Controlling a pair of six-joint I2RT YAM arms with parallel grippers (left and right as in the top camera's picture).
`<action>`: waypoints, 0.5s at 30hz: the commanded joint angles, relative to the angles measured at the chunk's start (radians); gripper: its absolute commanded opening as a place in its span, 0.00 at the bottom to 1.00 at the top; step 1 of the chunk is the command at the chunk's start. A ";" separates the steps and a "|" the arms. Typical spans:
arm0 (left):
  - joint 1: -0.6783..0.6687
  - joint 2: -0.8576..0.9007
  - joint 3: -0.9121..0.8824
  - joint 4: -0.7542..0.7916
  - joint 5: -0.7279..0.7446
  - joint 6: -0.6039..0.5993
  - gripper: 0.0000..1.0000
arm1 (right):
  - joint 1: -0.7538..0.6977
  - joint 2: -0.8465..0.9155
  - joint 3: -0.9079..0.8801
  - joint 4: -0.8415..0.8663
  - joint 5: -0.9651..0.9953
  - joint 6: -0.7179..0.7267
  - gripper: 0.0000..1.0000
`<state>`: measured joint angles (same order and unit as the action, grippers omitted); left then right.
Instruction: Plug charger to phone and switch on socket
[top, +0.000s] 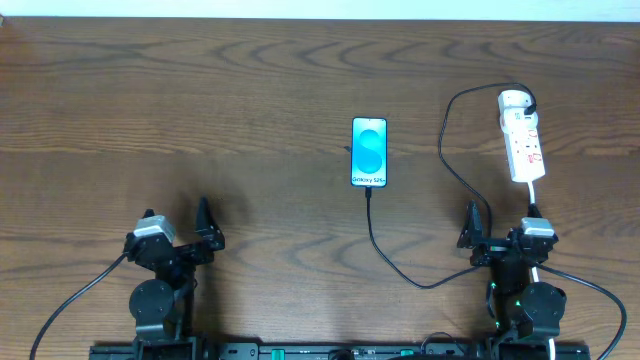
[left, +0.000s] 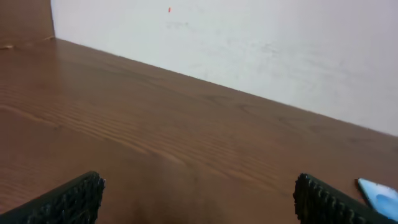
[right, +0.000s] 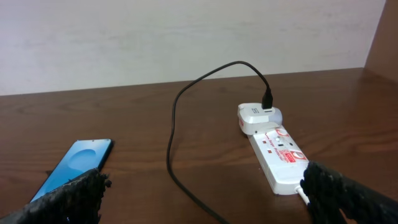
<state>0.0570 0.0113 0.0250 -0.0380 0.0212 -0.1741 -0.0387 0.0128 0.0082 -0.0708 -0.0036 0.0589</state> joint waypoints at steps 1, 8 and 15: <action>-0.003 -0.010 -0.021 -0.035 -0.009 0.134 0.98 | 0.007 -0.008 -0.003 -0.003 -0.002 -0.014 0.99; -0.003 -0.010 -0.021 -0.034 -0.017 0.197 0.98 | 0.007 -0.008 -0.003 -0.003 -0.002 -0.014 0.99; -0.003 -0.010 -0.021 -0.034 -0.017 0.197 0.98 | 0.007 -0.008 -0.003 -0.003 -0.002 -0.014 0.99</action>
<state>0.0570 0.0109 0.0250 -0.0380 0.0235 0.0044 -0.0387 0.0128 0.0082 -0.0708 -0.0036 0.0589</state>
